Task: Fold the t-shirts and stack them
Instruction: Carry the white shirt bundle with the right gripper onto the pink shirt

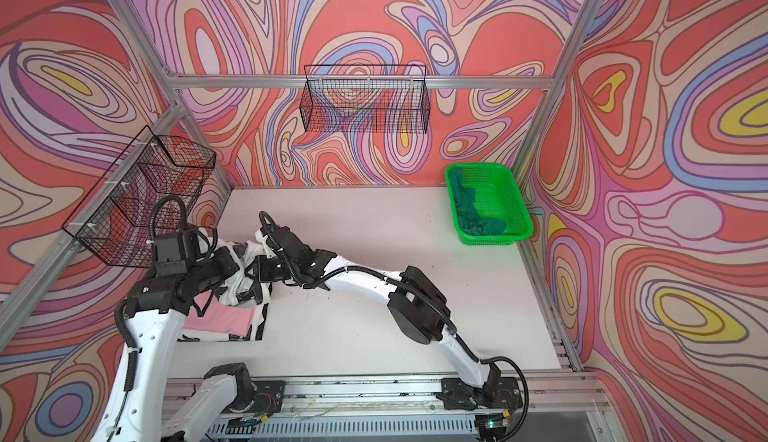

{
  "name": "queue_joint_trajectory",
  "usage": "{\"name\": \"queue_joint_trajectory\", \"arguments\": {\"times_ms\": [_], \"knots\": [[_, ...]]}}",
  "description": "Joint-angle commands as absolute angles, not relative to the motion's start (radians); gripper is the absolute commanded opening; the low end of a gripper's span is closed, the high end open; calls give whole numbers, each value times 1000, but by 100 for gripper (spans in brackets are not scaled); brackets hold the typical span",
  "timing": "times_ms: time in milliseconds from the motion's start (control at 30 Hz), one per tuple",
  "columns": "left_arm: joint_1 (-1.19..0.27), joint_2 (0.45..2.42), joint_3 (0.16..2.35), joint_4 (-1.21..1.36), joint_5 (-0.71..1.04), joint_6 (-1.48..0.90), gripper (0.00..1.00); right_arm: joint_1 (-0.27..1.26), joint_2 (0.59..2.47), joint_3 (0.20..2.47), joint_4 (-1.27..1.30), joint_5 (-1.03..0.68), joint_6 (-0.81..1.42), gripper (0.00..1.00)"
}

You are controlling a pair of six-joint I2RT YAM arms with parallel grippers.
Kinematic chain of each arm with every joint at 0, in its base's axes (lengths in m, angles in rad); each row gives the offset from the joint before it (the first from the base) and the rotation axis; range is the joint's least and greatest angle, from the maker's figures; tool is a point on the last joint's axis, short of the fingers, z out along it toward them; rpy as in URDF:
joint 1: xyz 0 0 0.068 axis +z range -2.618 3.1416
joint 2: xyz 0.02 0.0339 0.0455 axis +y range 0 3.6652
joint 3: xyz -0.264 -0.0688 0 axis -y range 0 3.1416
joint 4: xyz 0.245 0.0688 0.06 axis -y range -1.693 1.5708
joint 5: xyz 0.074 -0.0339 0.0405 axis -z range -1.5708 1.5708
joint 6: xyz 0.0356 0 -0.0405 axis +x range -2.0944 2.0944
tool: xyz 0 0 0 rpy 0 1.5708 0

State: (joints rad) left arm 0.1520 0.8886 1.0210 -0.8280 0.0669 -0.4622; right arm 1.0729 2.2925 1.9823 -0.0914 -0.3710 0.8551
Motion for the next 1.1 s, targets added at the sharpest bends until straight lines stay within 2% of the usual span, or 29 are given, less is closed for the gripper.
{"name": "queue_joint_trajectory", "arguments": {"times_ms": [0, 167, 467, 867, 967, 1067], "knots": [[151, 861, 983, -835, -74, -444, 0, 1108, 2338, 2065, -62, -400, 864, 0], [153, 877, 994, -833, -134, -440, 0, 1137, 2398, 2157, -116, -363, 848, 0], [153, 877, 943, -815, -259, -450, 0, 1155, 2453, 2170, -74, -327, 890, 0], [176, 926, 949, -827, -276, -478, 0, 1177, 2474, 2100, 12, -243, 948, 0], [178, 927, 950, -829, -268, -486, 23, 1177, 2472, 2065, 37, -212, 961, 0], [177, 921, 950, -829, -265, -491, 53, 1178, 2490, 2058, 53, -198, 976, 0]]}}
